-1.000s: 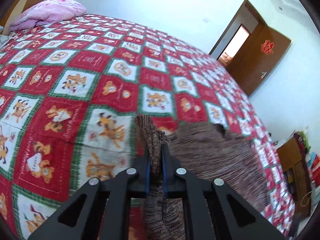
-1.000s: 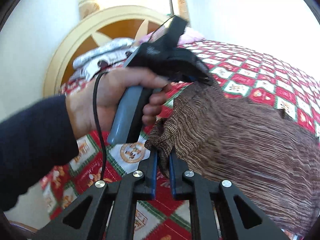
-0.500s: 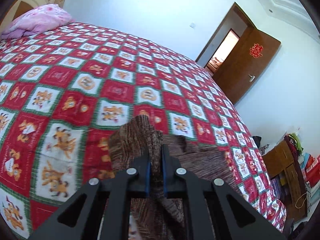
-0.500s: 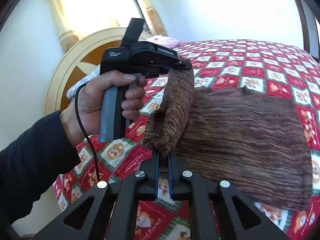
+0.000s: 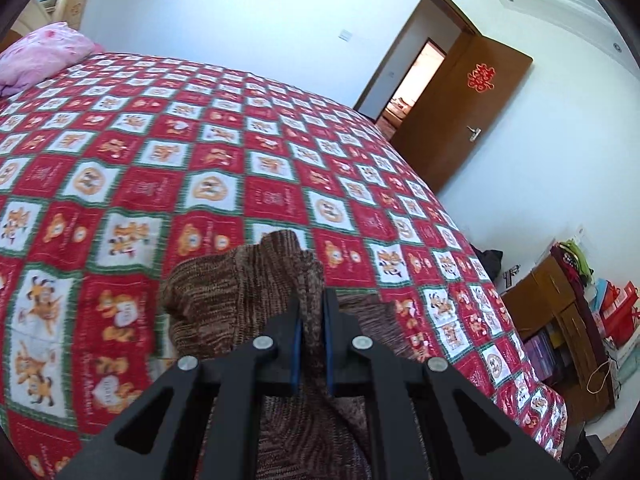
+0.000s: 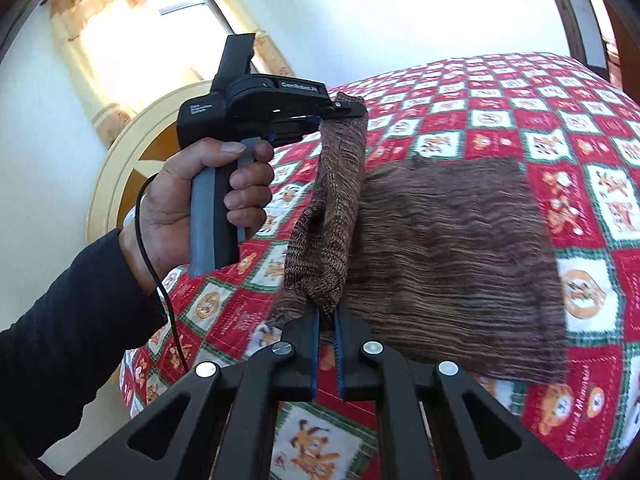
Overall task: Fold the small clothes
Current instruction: 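Lift the side edge with both tools and fold it over the other half, then lay the folded edge down and open both tools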
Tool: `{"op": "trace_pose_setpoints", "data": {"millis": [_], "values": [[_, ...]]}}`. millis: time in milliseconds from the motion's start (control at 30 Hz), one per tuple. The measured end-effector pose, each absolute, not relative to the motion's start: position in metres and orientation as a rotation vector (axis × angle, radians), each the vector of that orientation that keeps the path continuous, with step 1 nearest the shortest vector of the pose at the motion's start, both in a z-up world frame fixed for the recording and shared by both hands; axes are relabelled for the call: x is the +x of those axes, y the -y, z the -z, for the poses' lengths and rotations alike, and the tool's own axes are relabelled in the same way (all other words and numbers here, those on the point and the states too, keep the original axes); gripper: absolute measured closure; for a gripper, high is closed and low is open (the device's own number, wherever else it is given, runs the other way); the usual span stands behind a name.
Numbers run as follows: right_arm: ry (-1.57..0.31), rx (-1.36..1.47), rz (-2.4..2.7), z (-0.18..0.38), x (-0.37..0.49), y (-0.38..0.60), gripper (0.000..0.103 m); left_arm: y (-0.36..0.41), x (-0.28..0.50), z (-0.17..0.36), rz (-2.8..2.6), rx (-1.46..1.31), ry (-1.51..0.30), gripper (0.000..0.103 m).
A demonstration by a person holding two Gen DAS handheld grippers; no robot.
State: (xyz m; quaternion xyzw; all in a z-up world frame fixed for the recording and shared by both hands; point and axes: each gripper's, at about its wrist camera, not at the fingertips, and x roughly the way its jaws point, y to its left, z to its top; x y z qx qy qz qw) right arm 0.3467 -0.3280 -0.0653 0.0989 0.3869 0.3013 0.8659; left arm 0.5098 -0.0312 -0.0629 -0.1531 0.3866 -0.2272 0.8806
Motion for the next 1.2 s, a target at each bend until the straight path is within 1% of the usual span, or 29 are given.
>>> {"op": "trace_pose_setpoints", "data": {"millis": [233,433,733,867,933,967,1000,1033,1067,1100,1200], "values": [[-0.845,0.289,-0.557,0.075,0.351,0.376,0.098,0.078,0.517,0.067,0.519,-0.284,-0.822,0.094],[-0.896,0.344,-0.488,0.096,0.352,0.411,0.098,0.121,0.524,0.083,0.541,-0.222,-0.853,0.094],[-0.956,0.405,-0.401,0.125,0.361,0.438,0.099,0.166,0.530,0.112,0.538,-0.164,-0.895,0.094],[-0.959,0.401,-0.372,0.130,0.359,0.443,0.098,0.177,0.524,0.113,0.509,-0.085,-0.897,0.092],[-0.944,0.408,-0.354,0.126,0.356,0.450,0.095,0.170,0.510,0.102,0.518,-0.078,-0.855,0.086],[-0.935,0.401,-0.337,0.123,0.355,0.453,0.093,0.164,0.500,0.094,0.521,-0.063,-0.818,0.080],[-0.919,0.382,-0.309,0.119,0.353,0.456,0.080,0.158,0.490,0.086,0.517,-0.047,-0.782,0.067],[-0.890,0.349,-0.260,0.111,0.350,0.460,0.071,0.145,0.473,0.077,0.510,-0.039,-0.729,0.060],[-0.871,0.339,-0.240,0.107,0.348,0.462,0.056,0.138,0.465,0.074,0.495,-0.024,-0.699,0.047],[-0.842,0.339,-0.220,0.099,0.347,0.465,0.053,0.134,0.450,0.071,0.465,0.013,-0.672,0.041],[-0.789,0.329,-0.249,0.077,0.353,0.460,0.053,0.121,0.406,0.079,0.397,0.114,-0.616,0.034]]}}
